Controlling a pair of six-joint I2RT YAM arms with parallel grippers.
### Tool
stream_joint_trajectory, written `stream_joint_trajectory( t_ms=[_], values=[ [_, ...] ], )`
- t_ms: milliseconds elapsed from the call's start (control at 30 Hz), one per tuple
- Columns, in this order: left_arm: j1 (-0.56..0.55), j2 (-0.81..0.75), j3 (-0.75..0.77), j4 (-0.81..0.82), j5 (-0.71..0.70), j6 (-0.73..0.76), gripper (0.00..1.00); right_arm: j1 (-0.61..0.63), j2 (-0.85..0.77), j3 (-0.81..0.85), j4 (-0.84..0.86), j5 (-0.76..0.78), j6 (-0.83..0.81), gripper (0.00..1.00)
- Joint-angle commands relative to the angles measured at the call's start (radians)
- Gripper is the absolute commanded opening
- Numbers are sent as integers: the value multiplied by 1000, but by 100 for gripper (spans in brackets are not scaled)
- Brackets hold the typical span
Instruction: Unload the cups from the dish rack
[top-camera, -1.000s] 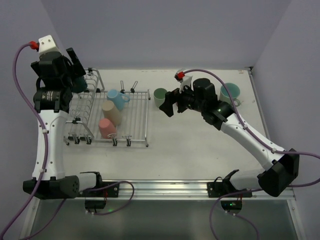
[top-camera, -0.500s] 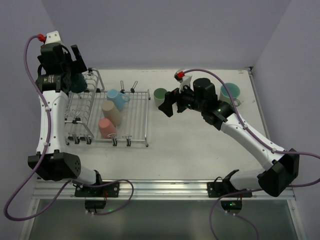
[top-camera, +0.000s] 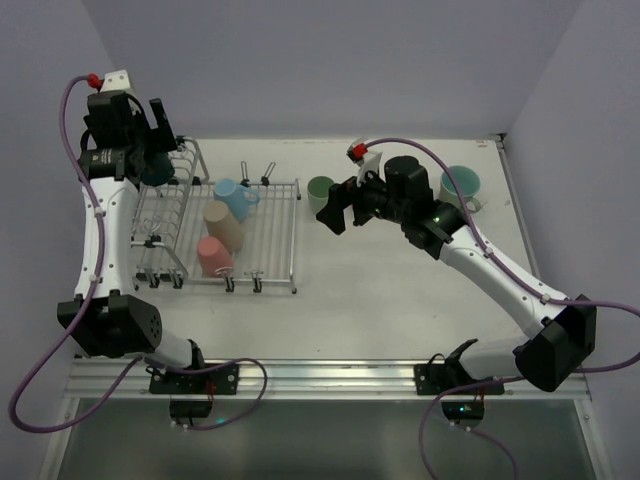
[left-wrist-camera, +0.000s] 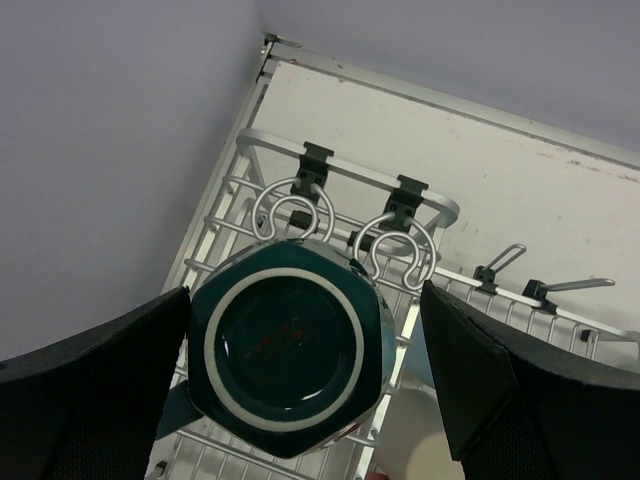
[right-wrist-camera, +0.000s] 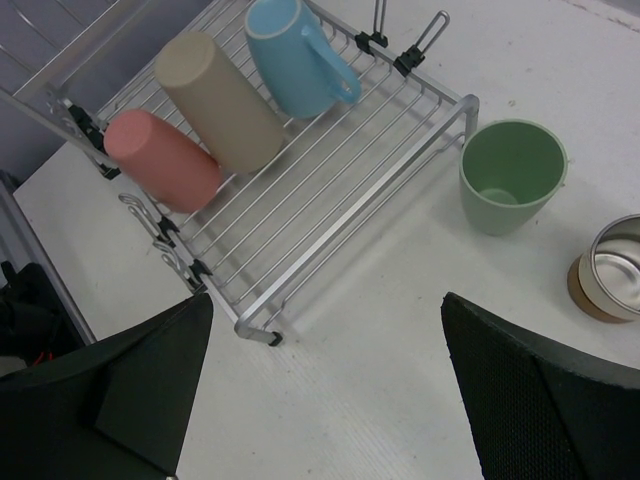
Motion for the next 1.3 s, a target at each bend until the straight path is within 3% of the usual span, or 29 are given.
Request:
stream_joint_trajectory(
  t_ms=[0, 400, 600, 700, 733, 800, 900, 1033, 1267],
  values=[
    [9, 0, -16, 20, 17, 36, 100, 1, -2, 10, 43, -26, -4, 99],
    [9, 13, -74, 47, 12, 30, 98, 2, 1, 12, 42, -26, -2, 99],
    [9, -12, -103, 69, -9, 25, 65, 2, 2, 12, 40, -26, 1, 99],
    [9, -27, -112, 79, -11, 19, 54, 1, 3, 15, 40, -28, 1, 99],
    [9, -32, -117, 84, -14, 13, 42, 2, 2, 15, 40, -28, 2, 99],
    [9, -47, -125, 96, -17, 7, 27, 1, 5, 16, 40, -32, 4, 99],
    [9, -56, -105, 95, -25, -6, 10, 1, 9, 21, 42, -43, 13, 99],
    [9, -96, -83, 125, -5, -39, 0, 2, 17, 33, 51, -77, 76, 99],
    [9, -138, -60, 159, -2, -70, 0, 9, -5, 13, 135, -120, 174, 99]
  ],
)
